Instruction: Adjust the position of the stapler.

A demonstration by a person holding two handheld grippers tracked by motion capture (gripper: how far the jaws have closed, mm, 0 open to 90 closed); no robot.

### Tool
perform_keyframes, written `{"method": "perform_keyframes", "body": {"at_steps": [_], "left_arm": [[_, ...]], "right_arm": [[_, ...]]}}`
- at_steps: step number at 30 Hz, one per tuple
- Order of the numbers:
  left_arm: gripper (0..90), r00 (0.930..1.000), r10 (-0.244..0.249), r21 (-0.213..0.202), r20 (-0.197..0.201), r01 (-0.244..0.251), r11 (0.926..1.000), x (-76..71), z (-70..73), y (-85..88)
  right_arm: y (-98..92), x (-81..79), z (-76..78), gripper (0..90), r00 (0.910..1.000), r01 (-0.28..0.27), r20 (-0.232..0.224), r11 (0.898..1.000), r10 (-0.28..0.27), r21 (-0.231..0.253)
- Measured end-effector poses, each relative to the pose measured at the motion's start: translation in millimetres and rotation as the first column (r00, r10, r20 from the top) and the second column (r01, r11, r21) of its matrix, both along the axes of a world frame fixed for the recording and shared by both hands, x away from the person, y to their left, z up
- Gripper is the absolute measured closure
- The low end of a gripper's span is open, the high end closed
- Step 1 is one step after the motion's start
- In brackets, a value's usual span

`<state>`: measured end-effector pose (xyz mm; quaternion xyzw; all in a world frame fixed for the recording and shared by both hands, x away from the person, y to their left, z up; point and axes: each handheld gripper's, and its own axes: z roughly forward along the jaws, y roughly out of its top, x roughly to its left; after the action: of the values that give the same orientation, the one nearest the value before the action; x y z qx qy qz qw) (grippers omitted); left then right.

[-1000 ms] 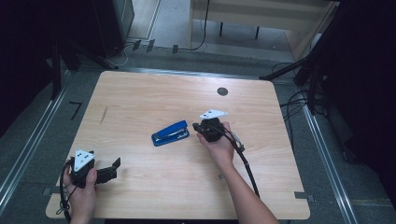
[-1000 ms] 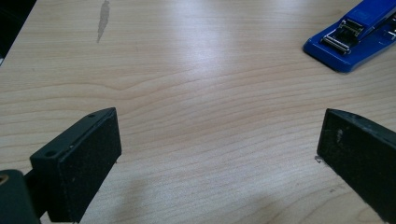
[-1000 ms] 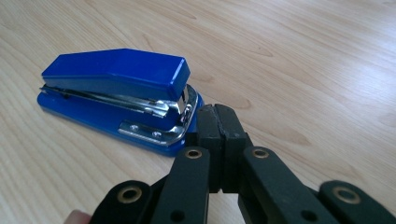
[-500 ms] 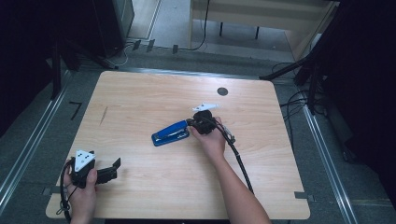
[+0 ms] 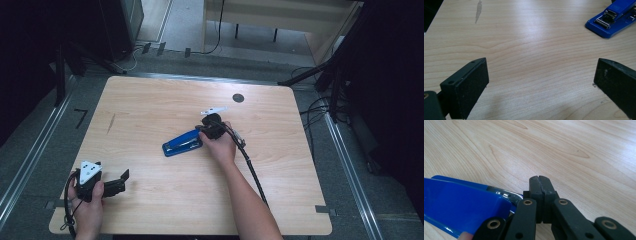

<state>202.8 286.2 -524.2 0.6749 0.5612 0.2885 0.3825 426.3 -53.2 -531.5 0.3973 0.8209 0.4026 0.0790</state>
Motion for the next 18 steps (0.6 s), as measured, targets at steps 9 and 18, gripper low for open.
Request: {"method": "perform_keyframes", "body": {"at_steps": [9, 18], "left_arm": [[0.0, 1.0, 0.0, 0.005, -0.001, 0.0, 1.0, 0.4, -0.2, -0.7], [0.0, 1.0, -0.002, 0.006, -0.005, 0.002, 1.0, 0.7, -0.3, -1.0]], "right_arm": [[-3.5, 1.7, -2.1, 90.0, 0.9991, -0.036, -0.02, 0.999, 0.036, 0.041], [-1.0, -12.1, -0.3, 90.0, 0.9968, -0.079, 0.011, 0.997, 0.079, -0.001]]}}
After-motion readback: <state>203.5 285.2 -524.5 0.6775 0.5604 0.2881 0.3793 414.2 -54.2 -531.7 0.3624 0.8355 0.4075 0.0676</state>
